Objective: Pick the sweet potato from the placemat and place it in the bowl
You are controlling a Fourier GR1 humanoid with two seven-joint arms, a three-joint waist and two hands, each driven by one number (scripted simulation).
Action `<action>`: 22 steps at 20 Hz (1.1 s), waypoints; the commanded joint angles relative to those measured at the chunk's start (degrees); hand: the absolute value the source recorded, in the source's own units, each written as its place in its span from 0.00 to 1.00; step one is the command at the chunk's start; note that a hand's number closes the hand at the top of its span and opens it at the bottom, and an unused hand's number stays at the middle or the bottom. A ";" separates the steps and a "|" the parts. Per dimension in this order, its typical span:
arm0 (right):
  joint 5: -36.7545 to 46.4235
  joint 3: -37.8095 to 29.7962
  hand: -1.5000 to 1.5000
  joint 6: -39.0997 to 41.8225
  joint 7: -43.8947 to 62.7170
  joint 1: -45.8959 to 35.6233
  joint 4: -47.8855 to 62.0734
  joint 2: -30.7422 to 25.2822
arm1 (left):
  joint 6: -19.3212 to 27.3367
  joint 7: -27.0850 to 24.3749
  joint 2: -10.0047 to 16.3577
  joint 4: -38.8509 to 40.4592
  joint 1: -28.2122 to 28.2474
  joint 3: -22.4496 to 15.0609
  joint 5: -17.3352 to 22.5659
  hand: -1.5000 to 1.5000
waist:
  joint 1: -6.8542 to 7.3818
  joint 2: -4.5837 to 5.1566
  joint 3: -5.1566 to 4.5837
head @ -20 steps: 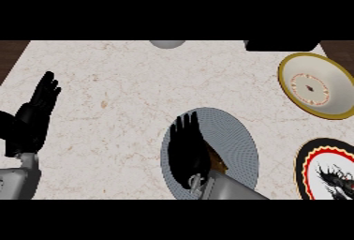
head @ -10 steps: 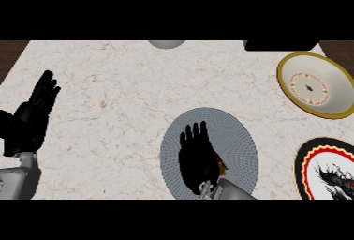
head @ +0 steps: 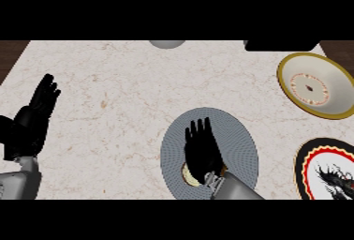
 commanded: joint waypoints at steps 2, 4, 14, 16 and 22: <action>3.15 -2.83 0.00 -2.10 -1.49 -2.80 7.92 3.64 | 2.07 1.96 -3.56 -5.23 3.62 -2.35 -2.78 0.50 | 0.26 0.00 0.01; 3.20 -4.68 0.00 -2.22 -2.68 -0.84 6.43 2.70 | -0.22 -1.99 -1.85 -0.26 0.84 0.22 -2.57 0.50 | -0.04 0.02 0.00; 4.07 -4.84 1.00 -9.88 -11.91 -0.15 13.22 1.70 | -0.63 0.04 -2.79 1.07 -1.76 1.21 -2.67 0.50 | -0.12 0.06 0.01; 4.07 -6.05 1.00 -6.28 -12.27 -0.98 10.42 2.32 | -0.91 1.73 -2.73 -1.54 0.13 1.41 -2.49 0.50 | -0.04 -0.03 0.01; 8.97 -7.02 1.00 -14.53 -11.96 -4.20 11.83 3.24 | -2.97 0.06 -2.10 0.07 -0.18 3.02 -1.77 0.50 | -0.09 -0.01 0.00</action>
